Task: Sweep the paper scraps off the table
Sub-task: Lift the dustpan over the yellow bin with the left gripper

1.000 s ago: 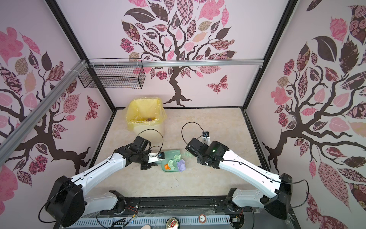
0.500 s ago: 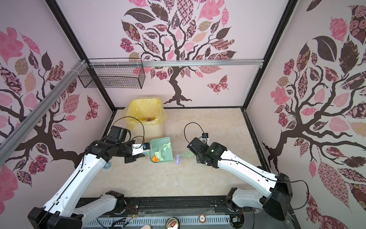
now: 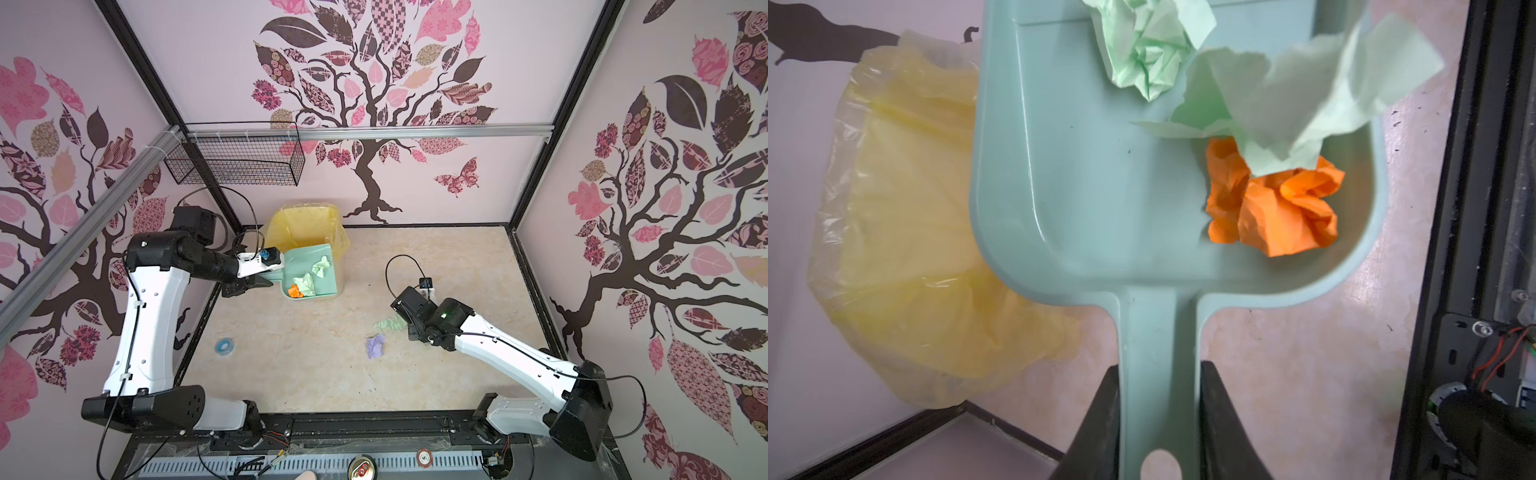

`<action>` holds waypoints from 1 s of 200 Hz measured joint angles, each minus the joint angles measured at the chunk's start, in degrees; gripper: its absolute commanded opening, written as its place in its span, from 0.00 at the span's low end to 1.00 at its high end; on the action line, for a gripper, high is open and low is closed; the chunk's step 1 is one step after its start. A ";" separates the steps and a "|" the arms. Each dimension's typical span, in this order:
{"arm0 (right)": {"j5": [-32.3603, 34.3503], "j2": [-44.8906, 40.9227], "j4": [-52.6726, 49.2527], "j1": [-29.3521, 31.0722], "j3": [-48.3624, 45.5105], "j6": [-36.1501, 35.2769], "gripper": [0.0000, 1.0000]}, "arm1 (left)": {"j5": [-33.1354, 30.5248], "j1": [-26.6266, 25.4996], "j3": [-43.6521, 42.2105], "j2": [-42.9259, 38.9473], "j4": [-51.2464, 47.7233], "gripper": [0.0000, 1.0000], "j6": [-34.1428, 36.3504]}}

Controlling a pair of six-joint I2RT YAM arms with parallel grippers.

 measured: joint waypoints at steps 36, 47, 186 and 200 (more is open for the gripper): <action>-0.55 0.02 0.94 -0.02 -1.40 -0.24 0.00 | -1.95 0.20 5.46 4.24 -1.38 0.00 1.51; -0.74 0.02 1.09 -0.02 -1.49 -0.37 0.00 | -2.75 0.20 6.16 5.64 -1.68 0.00 1.64; -2.91 -0.42 4.66 -0.02 -6.03 -0.42 0.00 | -10.34 1.99 39.45 30.45 -2.60 0.00 -1.22; -3.08 -0.42 5.14 -0.02 -6.49 -0.42 0.00 | -11.10 2.25 41.46 32.20 -2.64 0.00 -1.55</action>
